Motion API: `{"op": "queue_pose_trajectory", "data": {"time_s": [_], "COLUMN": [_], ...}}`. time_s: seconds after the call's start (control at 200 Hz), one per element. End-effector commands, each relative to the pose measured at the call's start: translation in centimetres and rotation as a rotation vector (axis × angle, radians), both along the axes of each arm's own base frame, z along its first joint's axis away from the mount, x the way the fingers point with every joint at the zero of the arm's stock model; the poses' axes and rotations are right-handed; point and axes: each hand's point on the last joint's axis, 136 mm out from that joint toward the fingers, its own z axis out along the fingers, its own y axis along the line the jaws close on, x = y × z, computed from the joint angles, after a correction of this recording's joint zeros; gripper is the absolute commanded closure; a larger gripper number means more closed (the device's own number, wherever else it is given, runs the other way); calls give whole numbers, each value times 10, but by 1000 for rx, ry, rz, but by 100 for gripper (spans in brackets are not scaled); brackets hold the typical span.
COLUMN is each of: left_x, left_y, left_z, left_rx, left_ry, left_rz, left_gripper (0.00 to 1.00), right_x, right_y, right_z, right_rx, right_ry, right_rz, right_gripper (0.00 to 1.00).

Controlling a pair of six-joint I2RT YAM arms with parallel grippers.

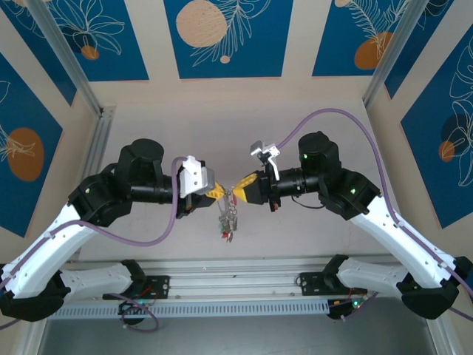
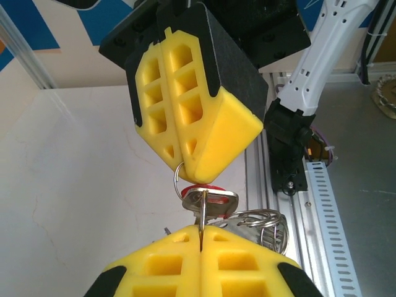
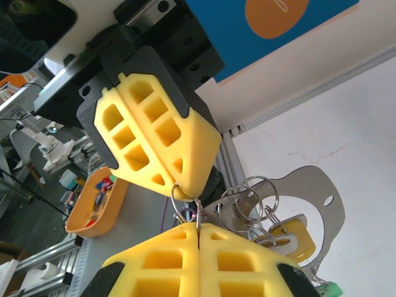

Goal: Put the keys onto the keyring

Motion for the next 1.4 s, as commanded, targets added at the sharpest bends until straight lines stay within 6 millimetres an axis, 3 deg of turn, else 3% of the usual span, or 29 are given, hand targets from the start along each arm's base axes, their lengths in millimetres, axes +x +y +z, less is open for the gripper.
{"op": "queue_pose_trajectory", "data": {"time_s": [0.0, 0.175, 0.585, 0.77, 1.396], "left_x": [7, 6, -20, -33, -33], "left_y": [-4, -4, 2, 7, 2], "left_z": [19, 15, 31, 36, 40], "left_rx": [-57, -51, -89, -79, -74], "left_ry": [-73, -76, -46, -22, 6], "left_rz": [23, 17, -87, -131, -150], "left_gripper": [100, 100, 100, 100, 100], "right_x": [0, -8, -25, -31, -38], "right_y": [-7, -9, -9, -16, -12], "right_z": [4, 10, 12, 25, 34], "right_rx": [-1, 20, -2, 16, 68], "right_ry": [-17, -69, -203, -310, -334], "right_rz": [-47, -40, 22, 10, 65], "right_gripper": [100, 100, 100, 100, 100]}}
